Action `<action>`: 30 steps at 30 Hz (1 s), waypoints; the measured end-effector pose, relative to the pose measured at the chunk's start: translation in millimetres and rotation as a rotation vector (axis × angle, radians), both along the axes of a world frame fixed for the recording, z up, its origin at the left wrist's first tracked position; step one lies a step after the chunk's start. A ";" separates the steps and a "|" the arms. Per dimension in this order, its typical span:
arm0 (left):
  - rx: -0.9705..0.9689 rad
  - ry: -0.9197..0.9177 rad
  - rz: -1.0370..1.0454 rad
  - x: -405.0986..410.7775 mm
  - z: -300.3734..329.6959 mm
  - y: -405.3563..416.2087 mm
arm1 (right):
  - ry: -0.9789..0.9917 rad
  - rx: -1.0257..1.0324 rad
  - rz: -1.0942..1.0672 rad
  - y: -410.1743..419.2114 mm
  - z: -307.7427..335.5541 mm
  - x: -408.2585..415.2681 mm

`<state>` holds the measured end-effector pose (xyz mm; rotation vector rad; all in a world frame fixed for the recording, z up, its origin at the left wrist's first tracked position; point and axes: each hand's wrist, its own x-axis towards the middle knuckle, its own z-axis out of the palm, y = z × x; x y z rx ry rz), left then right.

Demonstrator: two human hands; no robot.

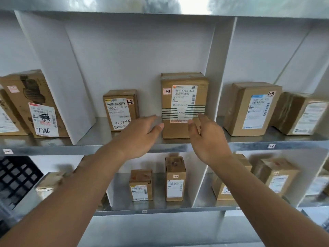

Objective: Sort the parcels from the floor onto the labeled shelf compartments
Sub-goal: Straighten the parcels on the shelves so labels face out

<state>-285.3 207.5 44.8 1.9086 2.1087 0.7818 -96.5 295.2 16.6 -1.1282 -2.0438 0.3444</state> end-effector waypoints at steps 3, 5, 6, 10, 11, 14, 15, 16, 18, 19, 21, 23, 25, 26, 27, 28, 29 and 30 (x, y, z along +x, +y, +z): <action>0.018 -0.004 0.059 16.1 -8.7 13.6 | 0.004 0.000 0.054 20.9 -6.7 11.7; 0.013 -0.013 0.093 23.0 -15.9 21.5 | 0.035 -0.030 0.085 29.1 -9.3 17.0; 0.010 -0.015 0.105 25.6 -18.4 24.7 | 0.042 -0.048 0.091 32.9 -10.3 18.7; 0.009 -0.047 0.147 23.5 -25.4 37.3 | 0.039 -0.118 0.073 47.0 -9.8 20.3; 0.016 -0.047 0.150 20.8 -26.9 41.2 | 0.040 -0.123 0.075 50.4 -9.5 19.8; 0.025 -0.019 0.126 14.6 -31.1 53.1 | 0.037 -0.139 0.070 58.3 -10.7 16.8; 0.030 -0.012 0.109 13.2 -32.1 56.5 | 0.031 -0.137 0.068 60.2 -12.7 15.3; 0.041 -0.011 0.094 11.6 -32.8 59.1 | 0.019 -0.128 0.070 61.2 -15.1 13.7; 0.069 -0.017 0.081 7.3 -34.2 63.9 | -0.003 -0.108 0.073 61.4 -19.2 10.6; 0.084 -0.020 0.081 5.2 -34.7 66.0 | -0.004 -0.101 0.074 62.5 -21.5 8.9; 0.098 -0.028 0.079 1.7 -36.1 69.9 | -0.003 -0.088 0.080 66.1 -26.2 6.2; 0.098 -0.037 0.079 -1.2 -36.8 72.9 | 0.007 -0.088 0.090 68.9 -29.8 2.8; 0.100 -0.041 0.085 -4.1 -36.5 76.2 | 0.016 -0.090 0.088 71.3 -31.0 -0.9; 0.101 -0.045 0.082 -5.5 -35.9 77.9 | 0.019 -0.090 0.087 72.4 -31.2 -2.5; 0.104 -0.051 0.073 -7.1 -35.6 79.7 | 0.022 -0.090 0.086 74.4 -31.8 -4.0; 0.107 -0.056 0.063 -8.2 -35.9 81.3 | 0.025 -0.086 0.086 76.9 -32.0 -5.5; 0.110 -0.061 0.057 -9.5 -36.9 82.7 | 0.027 -0.083 0.085 79.7 -32.4 -7.0; 0.109 -0.061 0.059 -10.9 -38.0 84.4 | 0.028 -0.081 0.084 82.1 -32.2 -8.2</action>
